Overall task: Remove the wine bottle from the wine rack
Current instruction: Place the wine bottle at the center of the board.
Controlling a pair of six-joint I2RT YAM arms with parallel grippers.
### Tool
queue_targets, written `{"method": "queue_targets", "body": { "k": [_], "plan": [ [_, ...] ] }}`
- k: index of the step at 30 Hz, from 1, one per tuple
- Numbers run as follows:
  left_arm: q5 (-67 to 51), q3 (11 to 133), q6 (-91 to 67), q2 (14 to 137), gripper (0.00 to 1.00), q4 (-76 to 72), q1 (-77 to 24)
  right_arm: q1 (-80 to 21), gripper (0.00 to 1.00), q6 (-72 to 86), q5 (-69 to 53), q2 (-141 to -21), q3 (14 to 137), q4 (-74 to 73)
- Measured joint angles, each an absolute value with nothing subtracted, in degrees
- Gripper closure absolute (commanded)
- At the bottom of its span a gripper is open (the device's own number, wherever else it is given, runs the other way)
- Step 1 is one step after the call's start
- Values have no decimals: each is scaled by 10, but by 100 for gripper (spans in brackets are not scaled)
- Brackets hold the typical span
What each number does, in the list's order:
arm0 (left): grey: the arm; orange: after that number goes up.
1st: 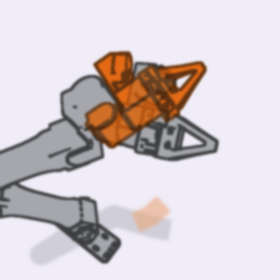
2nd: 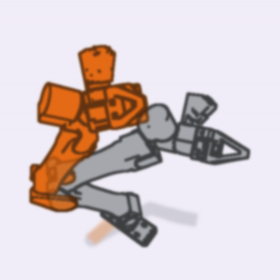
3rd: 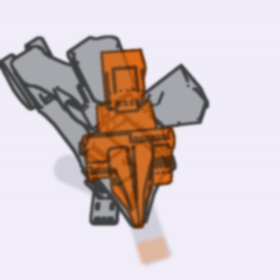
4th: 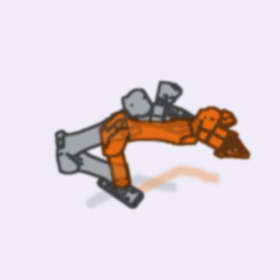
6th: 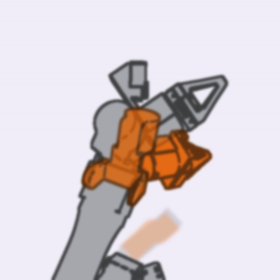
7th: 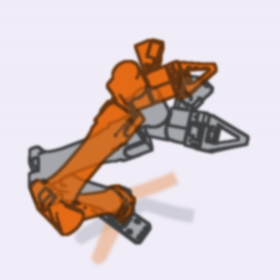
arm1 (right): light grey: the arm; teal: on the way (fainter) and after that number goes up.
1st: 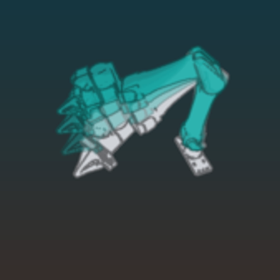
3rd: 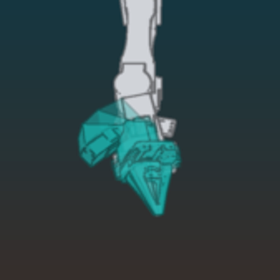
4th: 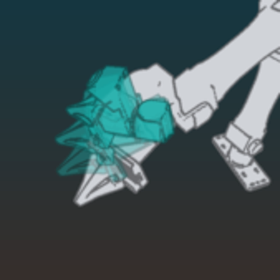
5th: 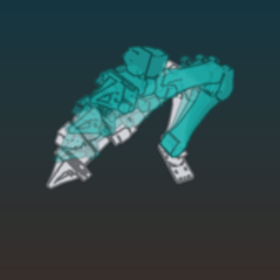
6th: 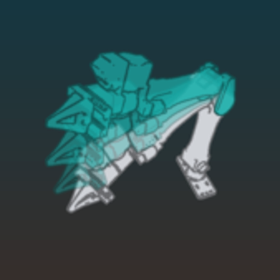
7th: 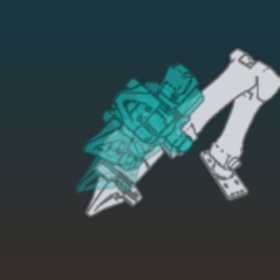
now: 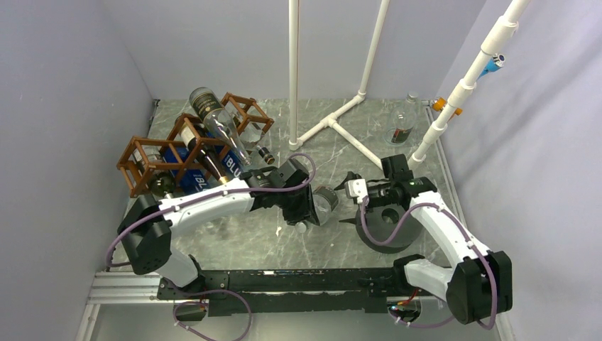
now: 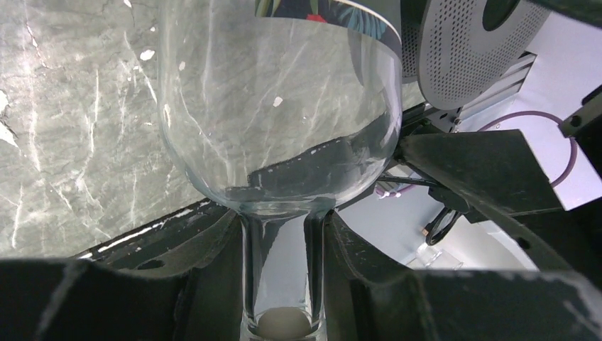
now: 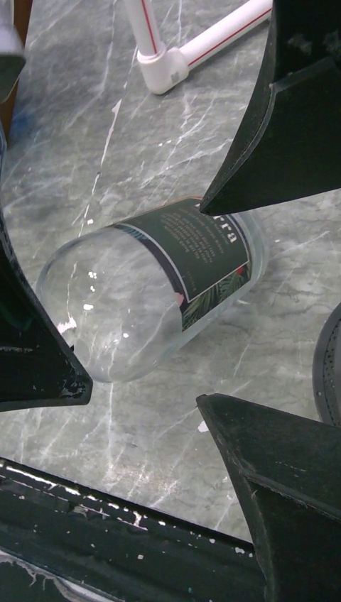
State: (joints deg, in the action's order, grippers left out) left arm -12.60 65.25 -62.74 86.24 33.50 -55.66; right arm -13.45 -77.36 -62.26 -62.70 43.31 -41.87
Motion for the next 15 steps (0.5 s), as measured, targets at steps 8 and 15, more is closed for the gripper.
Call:
{"method": "queue_targets", "body": {
  "k": [8, 15],
  "plan": [
    [-139, 692, -627, 890, 100, 372, -557, -188, 0, -737, -571, -643, 396, -336],
    [-144, 727, -625, 915, 87, 394, -557, -212, 0, -705, -531, -651, 380, -266]
  ]
}}
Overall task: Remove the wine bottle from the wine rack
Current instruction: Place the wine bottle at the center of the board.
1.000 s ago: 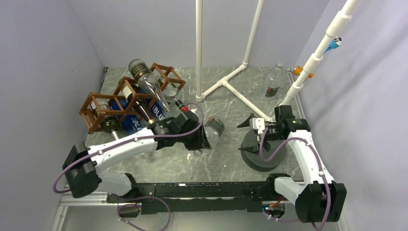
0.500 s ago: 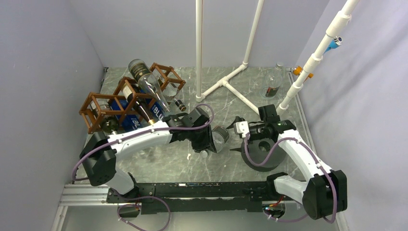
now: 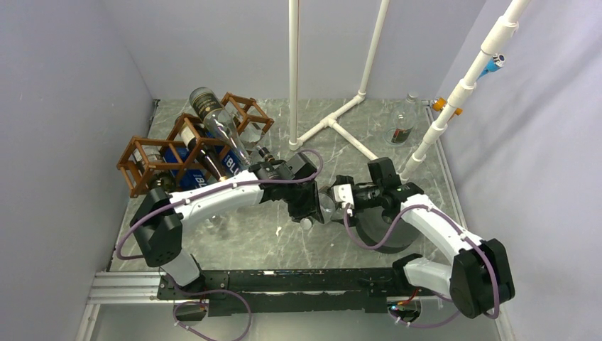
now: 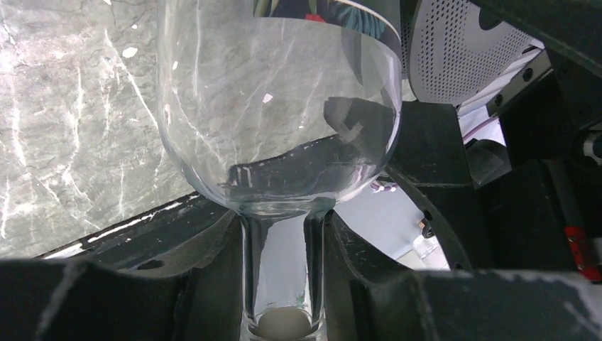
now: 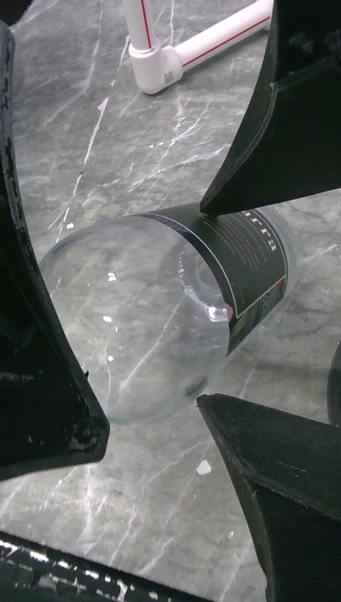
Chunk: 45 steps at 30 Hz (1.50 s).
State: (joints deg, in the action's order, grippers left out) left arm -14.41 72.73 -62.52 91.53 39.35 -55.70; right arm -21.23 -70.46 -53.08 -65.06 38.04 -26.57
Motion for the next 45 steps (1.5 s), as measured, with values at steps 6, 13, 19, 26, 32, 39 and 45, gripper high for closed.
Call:
{"method": "queue_targets", "body": {
  "k": [6, 13, 19, 26, 32, 39, 45],
  "plan": [
    [-148, 749, -617, 930, 74, 409, -556, -222, 2, -687, -510, -659, 371, -225],
    [-151, 763, -603, 938, 65, 427, -548, -222, 5, -683, -515, -674, 371, -204],
    [-167, 765, -590, 939, 52, 427, -539, -222, 4, -679, -515, -678, 371, -196],
    [-218, 765, -574, 937, 39, 378, -528, -211, 4, -679, -516, -688, 374, -190],
    [-249, 752, -569, 927, 35, 340, -521, -209, 4, -679, -517, -693, 376, -187],
    [-277, 737, -561, 917, 22, 309, -509, -202, 4, -679, -527, -706, 387, -197],
    [-290, 714, -549, 889, 19, 261, -502, -193, 4, -679, -537, -724, 406, -220]
  ]
}}
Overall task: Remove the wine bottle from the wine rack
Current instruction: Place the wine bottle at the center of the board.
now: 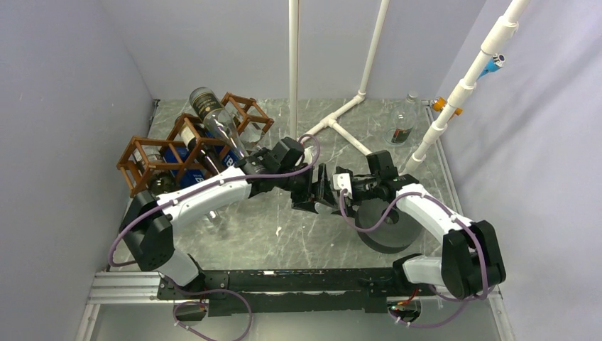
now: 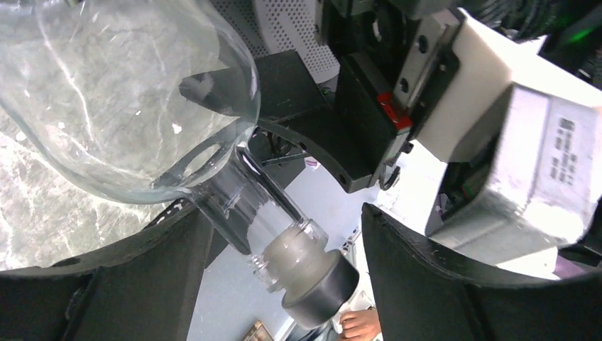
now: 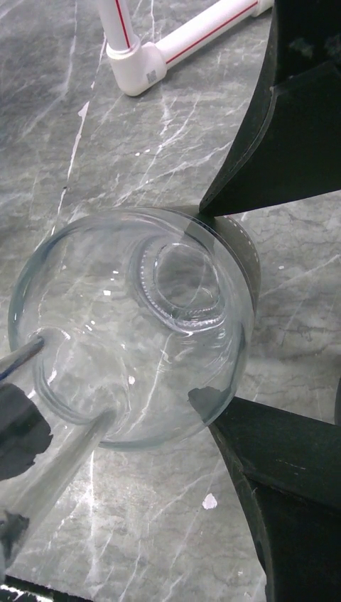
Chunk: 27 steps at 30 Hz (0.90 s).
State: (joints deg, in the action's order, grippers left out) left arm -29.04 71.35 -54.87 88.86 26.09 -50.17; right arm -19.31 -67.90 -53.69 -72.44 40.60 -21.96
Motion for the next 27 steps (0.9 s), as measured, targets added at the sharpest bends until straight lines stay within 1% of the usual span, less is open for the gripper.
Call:
{"method": "queue_targets", "body": {
  "k": [9, 17, 27],
  "plan": [
    [-312, 700, -527, 882, 13, 207, -493, -174, 4, -681, -546, -753, 429, -270],
    [-317, 699, -499, 882, 10, 173, -481, -150, 3, -685, -547, -793, 440, -329],
    [-308, 683, -460, 865, 5, 167, -475, -127, 2, -691, -574, -818, 455, -404]
  ]
}}
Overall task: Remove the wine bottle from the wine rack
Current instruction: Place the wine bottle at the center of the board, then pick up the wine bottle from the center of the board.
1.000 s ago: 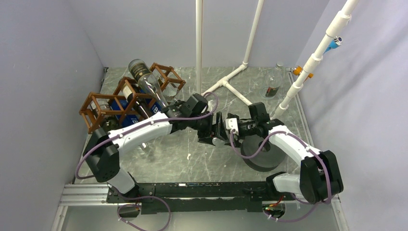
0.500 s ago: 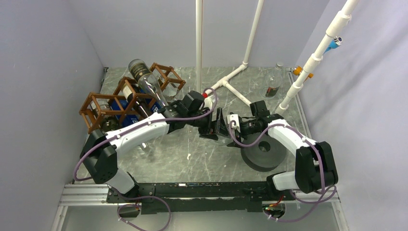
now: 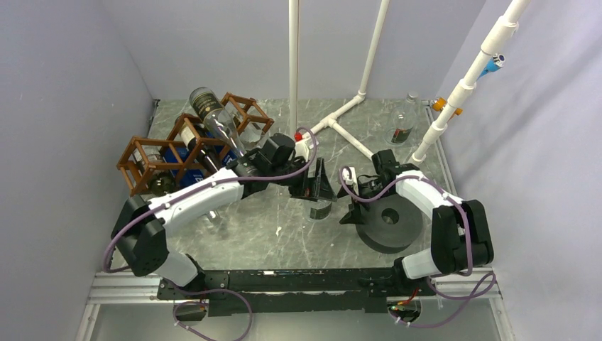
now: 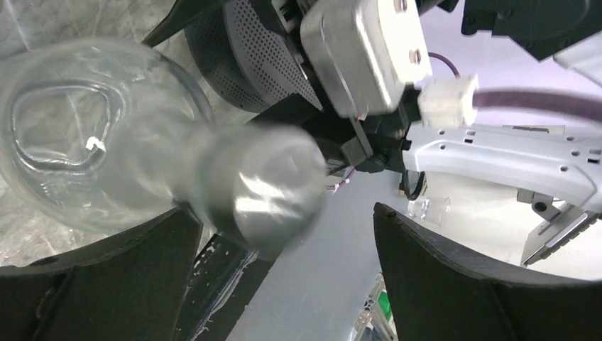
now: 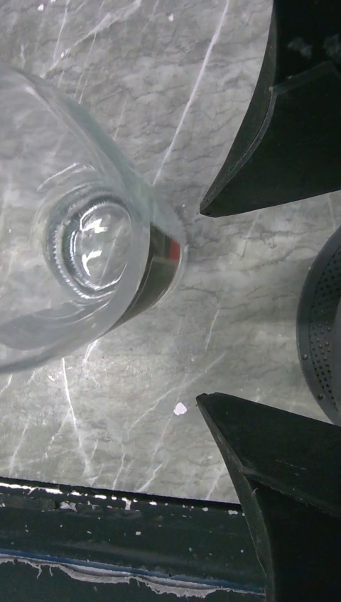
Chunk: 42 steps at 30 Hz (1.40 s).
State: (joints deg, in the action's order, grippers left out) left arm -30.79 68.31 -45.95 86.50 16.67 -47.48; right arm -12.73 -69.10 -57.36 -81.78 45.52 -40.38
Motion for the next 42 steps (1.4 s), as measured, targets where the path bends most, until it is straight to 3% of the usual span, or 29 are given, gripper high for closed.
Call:
{"method": "queue_targets", "body": {
  "k": [14, 21, 42],
  "plan": [
    [-196, 611, -380, 686, 2, 171, -474, -94, 2, -720, -590, -754, 475, -483],
    [-131, 611, -320, 611, 0, 198, -474, -95, 1, -720, -583, -728, 542, -540],
    [61, 504, -271, 347, 1, 264, -472, -233, 2, -674, -506, -805, 770, -622]
  ]
}}
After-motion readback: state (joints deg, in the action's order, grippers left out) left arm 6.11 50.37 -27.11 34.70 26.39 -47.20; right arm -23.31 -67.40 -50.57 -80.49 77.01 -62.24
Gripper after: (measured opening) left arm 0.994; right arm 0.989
